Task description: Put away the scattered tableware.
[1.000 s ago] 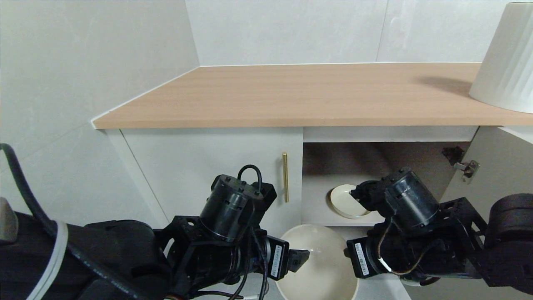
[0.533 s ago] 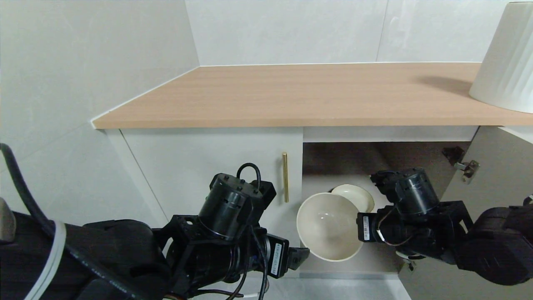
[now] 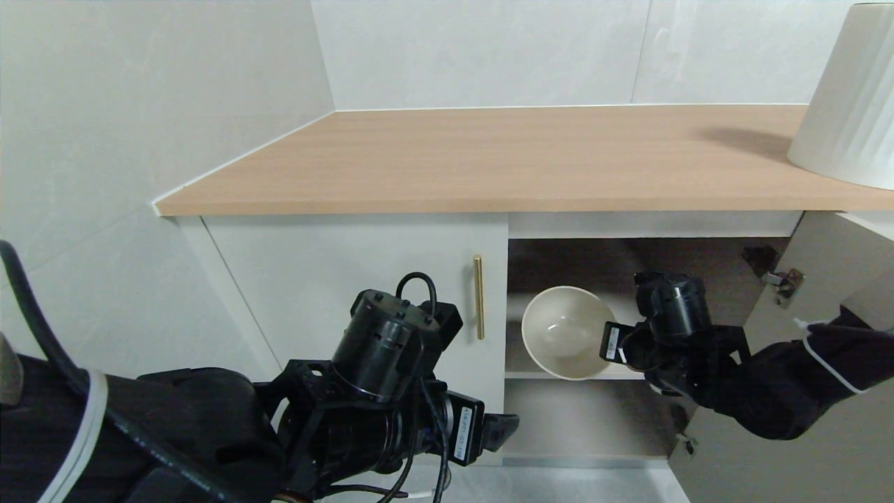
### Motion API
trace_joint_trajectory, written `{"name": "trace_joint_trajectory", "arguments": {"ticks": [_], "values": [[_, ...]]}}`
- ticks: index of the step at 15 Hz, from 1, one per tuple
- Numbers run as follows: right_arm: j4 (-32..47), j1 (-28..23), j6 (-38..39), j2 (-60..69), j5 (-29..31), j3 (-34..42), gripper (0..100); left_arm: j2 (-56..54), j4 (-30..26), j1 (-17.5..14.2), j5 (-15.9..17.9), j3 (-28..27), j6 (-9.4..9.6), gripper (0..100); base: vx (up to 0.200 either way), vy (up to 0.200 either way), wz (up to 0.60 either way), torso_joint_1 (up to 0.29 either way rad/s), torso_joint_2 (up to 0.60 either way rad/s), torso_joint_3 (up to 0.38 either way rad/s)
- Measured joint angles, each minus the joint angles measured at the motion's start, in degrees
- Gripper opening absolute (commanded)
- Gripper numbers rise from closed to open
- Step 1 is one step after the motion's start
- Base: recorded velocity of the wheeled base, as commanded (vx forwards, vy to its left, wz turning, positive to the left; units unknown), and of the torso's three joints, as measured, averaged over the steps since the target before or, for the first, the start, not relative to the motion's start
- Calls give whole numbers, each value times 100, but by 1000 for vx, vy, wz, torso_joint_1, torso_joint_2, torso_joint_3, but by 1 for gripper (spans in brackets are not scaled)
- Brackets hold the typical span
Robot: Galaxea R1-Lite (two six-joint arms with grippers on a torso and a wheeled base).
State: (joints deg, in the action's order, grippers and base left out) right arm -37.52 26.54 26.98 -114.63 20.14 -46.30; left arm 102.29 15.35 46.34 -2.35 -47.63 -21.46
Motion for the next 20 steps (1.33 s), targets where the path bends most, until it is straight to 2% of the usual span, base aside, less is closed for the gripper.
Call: {"name": "trace_joint_trajectory", "arguments": {"ticks": [6, 20], "values": [[6, -522, 132, -478, 38, -533, 0, 5, 0, 0, 1, 0, -5, 100, 0, 0, 0, 0, 0, 0], [-16, -940, 132, -1101, 88, -965, 0, 10, 0, 0, 1, 0, -2, 100, 0, 0, 0, 0, 0, 0]]}}
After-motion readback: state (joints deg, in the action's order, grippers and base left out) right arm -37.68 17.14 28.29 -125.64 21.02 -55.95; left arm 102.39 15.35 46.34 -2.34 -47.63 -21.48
